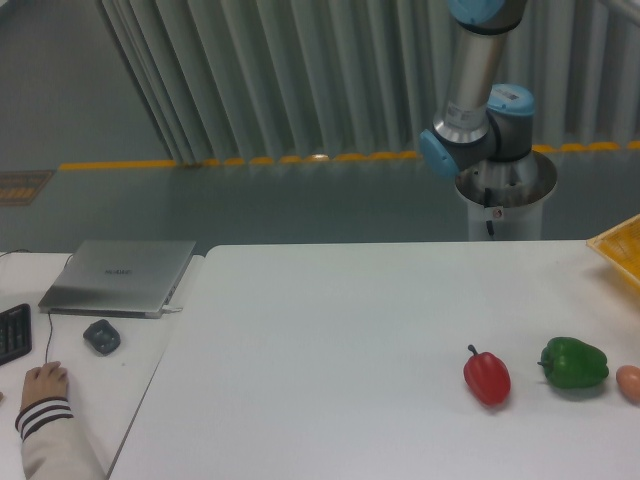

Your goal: Place the triangular bread on the table

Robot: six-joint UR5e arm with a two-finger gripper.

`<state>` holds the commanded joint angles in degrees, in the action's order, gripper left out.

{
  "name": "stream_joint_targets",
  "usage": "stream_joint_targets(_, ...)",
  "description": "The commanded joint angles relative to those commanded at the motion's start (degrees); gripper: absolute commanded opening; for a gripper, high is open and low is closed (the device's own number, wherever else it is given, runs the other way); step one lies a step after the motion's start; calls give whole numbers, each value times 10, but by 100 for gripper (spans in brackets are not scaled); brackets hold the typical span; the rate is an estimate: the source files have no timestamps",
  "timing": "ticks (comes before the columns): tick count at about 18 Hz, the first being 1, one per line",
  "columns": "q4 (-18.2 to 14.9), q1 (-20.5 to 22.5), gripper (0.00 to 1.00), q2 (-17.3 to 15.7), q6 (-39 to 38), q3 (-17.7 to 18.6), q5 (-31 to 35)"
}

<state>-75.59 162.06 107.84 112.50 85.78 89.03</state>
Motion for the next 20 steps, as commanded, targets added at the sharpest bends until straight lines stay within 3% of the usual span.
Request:
stream_joint_targets(3,3,25,100,-18,0,17,0)
stream_joint_targets(14,3,97,100,-19,-1,54,-44)
stream_joint_targets(20,4,85,100,-17,-14,70,-41)
